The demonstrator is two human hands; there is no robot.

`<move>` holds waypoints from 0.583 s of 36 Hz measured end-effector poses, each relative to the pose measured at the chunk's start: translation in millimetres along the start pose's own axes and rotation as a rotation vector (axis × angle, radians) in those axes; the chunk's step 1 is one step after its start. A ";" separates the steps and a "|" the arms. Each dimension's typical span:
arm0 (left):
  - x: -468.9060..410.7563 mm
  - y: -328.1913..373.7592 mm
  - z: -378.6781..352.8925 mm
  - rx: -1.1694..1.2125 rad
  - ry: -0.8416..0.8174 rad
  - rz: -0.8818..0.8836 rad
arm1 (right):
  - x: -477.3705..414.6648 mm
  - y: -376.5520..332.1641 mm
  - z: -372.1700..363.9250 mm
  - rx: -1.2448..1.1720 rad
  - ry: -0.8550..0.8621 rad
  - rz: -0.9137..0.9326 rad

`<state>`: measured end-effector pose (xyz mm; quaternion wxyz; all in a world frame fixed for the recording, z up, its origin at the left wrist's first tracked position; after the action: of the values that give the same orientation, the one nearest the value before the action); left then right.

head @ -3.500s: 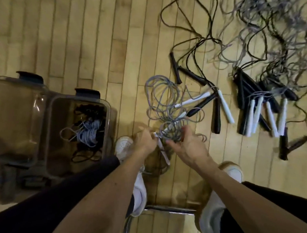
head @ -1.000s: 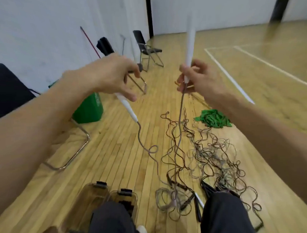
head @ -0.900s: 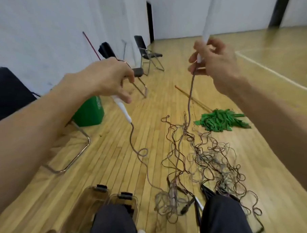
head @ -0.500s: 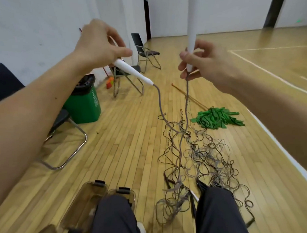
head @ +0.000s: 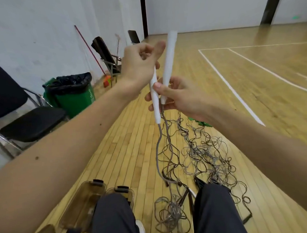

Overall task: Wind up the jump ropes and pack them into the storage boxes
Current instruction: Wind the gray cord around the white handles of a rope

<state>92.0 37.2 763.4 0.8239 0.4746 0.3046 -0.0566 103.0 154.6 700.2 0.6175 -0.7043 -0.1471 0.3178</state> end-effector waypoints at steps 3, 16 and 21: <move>5.5 -12.7 -6.6 0.053 -0.005 0.074 | 1.1 0.4 5.4 -0.002 0.038 0.006; 152.5 -102.9 -113.3 0.276 -0.838 0.331 | -22.4 -10.7 53.4 -0.080 0.343 0.043; 179.1 -168.1 -130.5 -0.003 -0.893 0.449 | -30.7 -27.9 85.5 0.032 0.448 0.166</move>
<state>113.9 87.5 490.7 0.8663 0.4569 -0.1874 -0.0751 31.2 208.0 732.2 0.6177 -0.7570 0.0569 0.2055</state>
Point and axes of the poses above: each hand's wrist, its own x-axis away from the middle knuckle, its own z-axis out of the back of the hand, y = z × x, the point moved 6 cm from there along -x, towards the middle knuckle, and after that the axes turned 7 degrees about -x, right-handed, at the moved point
